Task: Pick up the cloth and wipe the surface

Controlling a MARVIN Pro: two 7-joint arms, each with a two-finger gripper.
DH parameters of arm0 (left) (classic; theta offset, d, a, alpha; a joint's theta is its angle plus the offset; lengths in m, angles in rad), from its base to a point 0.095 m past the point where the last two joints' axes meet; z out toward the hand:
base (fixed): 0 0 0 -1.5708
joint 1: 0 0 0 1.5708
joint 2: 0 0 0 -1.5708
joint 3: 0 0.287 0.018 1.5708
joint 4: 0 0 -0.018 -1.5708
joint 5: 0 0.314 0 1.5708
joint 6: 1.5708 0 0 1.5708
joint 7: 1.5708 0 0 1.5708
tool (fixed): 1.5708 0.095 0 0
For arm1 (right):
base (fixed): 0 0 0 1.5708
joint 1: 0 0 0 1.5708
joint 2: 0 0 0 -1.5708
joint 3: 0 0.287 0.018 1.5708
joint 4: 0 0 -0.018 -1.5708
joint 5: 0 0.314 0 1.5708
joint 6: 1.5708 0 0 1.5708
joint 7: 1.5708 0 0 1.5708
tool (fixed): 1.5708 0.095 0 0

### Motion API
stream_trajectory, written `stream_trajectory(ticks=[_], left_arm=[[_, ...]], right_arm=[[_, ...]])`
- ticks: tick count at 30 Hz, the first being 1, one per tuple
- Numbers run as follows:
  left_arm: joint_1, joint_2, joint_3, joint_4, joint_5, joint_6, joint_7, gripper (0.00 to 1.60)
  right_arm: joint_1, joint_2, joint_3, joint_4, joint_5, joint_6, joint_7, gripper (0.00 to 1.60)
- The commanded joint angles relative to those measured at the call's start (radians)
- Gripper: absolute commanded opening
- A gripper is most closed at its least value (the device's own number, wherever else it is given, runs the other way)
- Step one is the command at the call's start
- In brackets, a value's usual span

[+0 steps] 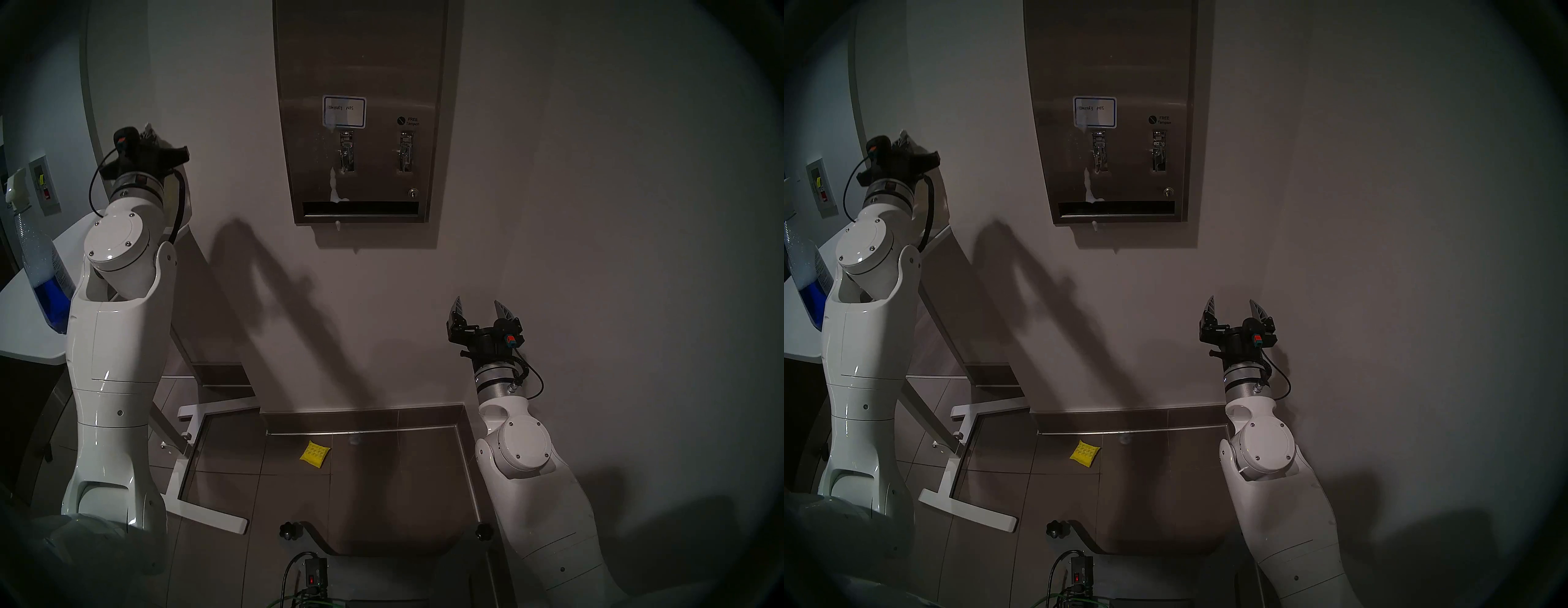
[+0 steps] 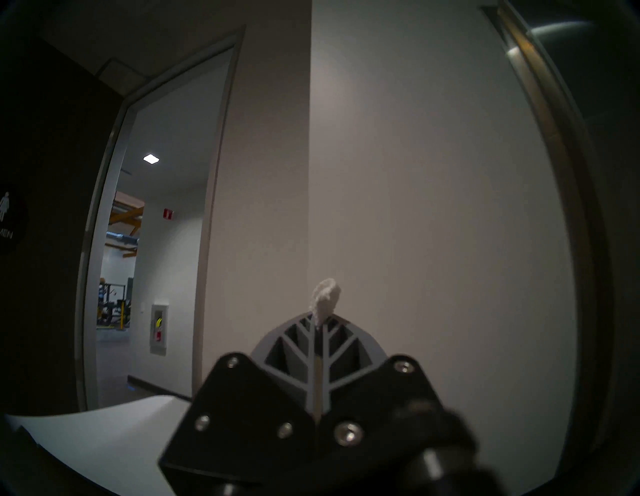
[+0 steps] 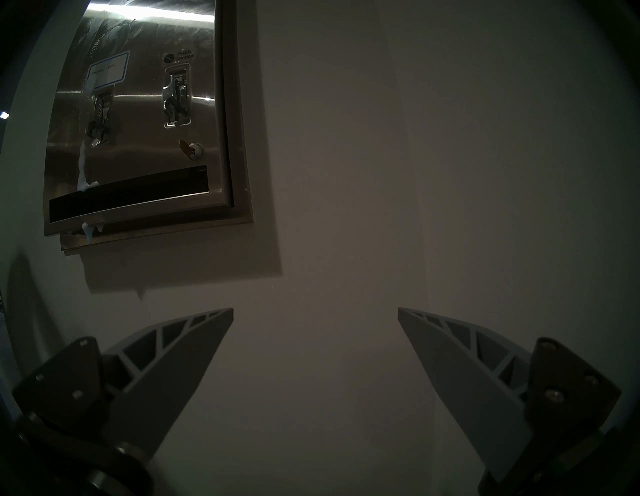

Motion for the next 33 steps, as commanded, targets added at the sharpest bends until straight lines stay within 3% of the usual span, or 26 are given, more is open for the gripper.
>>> stream_trajectory(ticks=[1,8,19,33], left_arm=[[-0.03,0.019,0.023,-0.126,-0.047,-0.014,-0.085,0.0],[0.015,0.016,0.055,-0.199,-0.123,-0.007,-0.187,0.0],[0.126,0.024,-0.009,-0.32,-0.287,0.104,-0.3,0.0],[0.181,0.027,0.008,-0.355,-0.322,0.124,-0.369,0.0]], right_arm=[[0.022,-0.002,0.002,-0.035,-0.001,-0.01,0.0,1.6],[0.022,-0.002,0.002,-0.037,-0.001,-0.009,0.0,1.6],[0.02,-0.001,0.001,-0.04,-0.001,-0.008,-0.001,1.6],[0.02,0.0,0.0,-0.041,0.0,-0.007,-0.003,1.6]])
